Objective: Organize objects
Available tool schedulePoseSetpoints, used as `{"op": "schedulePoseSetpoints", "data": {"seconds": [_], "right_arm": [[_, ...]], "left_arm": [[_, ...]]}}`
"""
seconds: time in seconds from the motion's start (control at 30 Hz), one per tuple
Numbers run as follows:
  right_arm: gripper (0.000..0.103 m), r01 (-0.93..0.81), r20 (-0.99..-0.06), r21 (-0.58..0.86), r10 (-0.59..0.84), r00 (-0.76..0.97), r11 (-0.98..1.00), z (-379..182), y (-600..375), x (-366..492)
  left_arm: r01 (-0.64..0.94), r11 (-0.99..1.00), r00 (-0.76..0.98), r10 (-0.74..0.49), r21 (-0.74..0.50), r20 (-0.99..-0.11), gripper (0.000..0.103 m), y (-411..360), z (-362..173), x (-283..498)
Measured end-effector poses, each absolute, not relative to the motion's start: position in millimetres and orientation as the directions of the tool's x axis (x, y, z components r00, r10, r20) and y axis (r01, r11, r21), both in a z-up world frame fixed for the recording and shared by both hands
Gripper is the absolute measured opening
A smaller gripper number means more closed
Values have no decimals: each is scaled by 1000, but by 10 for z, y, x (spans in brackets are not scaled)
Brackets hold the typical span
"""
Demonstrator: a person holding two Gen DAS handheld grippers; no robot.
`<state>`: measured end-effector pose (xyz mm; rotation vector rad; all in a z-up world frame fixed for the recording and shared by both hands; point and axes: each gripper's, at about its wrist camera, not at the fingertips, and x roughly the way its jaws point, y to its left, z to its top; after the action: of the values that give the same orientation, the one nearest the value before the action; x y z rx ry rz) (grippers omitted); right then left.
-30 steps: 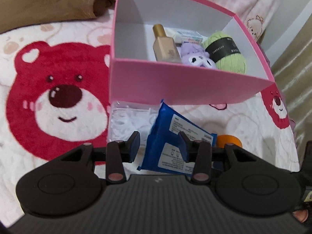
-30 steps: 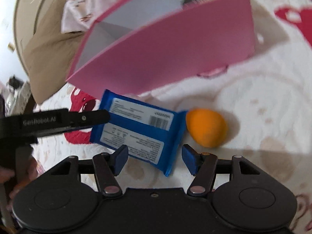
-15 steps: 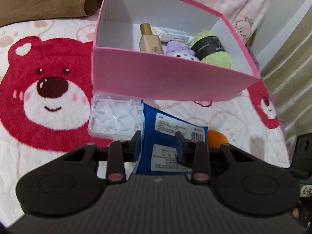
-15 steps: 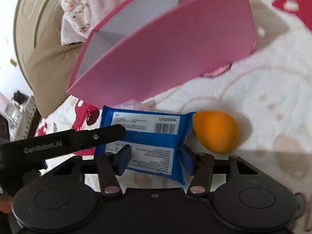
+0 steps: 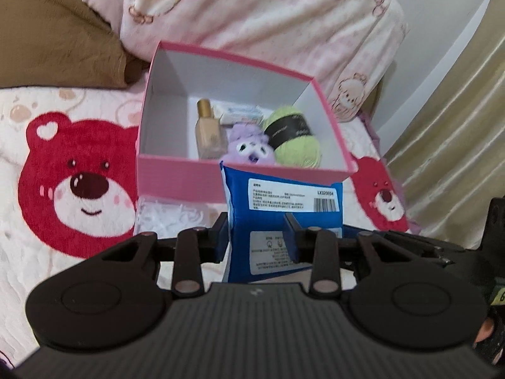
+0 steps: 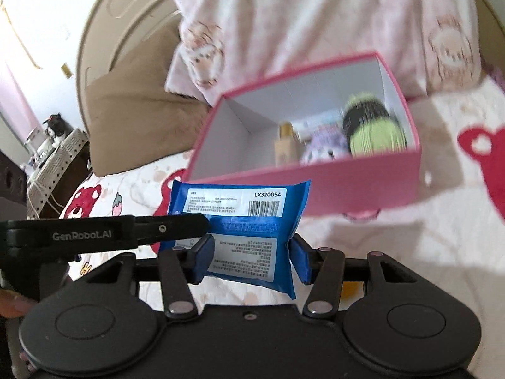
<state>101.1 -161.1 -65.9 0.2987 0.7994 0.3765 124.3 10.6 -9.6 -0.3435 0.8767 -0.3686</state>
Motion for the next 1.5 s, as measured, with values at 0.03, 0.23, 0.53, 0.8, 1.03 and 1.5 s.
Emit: {"op": "schedulePoseSetpoints", "data": {"seconds": [0.03, 0.23, 0.53, 0.8, 1.03, 1.5], "right_arm": [[58, -227, -634, 382, 433, 640, 896, -604, -1597, 1029], [58, -290, -624, 297, 415, 662, 910, -254, -1562, 1211], [57, -341, -608, 156, 362, 706, 927, 133, -1641, 1827], [57, -323, -688, 151, 334, 644, 934, -268, -1719, 2574], [57, -288, -755, 205, 338, 562, 935, -779, -1702, 2842], [68, -256, -731, 106, 250, 635, 961, -771, -1711, 2499]], "left_arm": [[176, 883, 592, -447, -434, -670, 34, 111, -40, 1255], [204, 880, 625, -454, -428, -635, 34, 122, 305, 1464], [229, 898, 645, -429, -376, -632, 34, -22, 609, 2165], [154, 912, 602, -392, -381, -695, 34, -151, 153, 2827], [105, 901, 510, -412, -421, -755, 34, -101, -398, 3092], [118, 967, 557, -253, -226, -791, 57, -342, -253, 2815]]}}
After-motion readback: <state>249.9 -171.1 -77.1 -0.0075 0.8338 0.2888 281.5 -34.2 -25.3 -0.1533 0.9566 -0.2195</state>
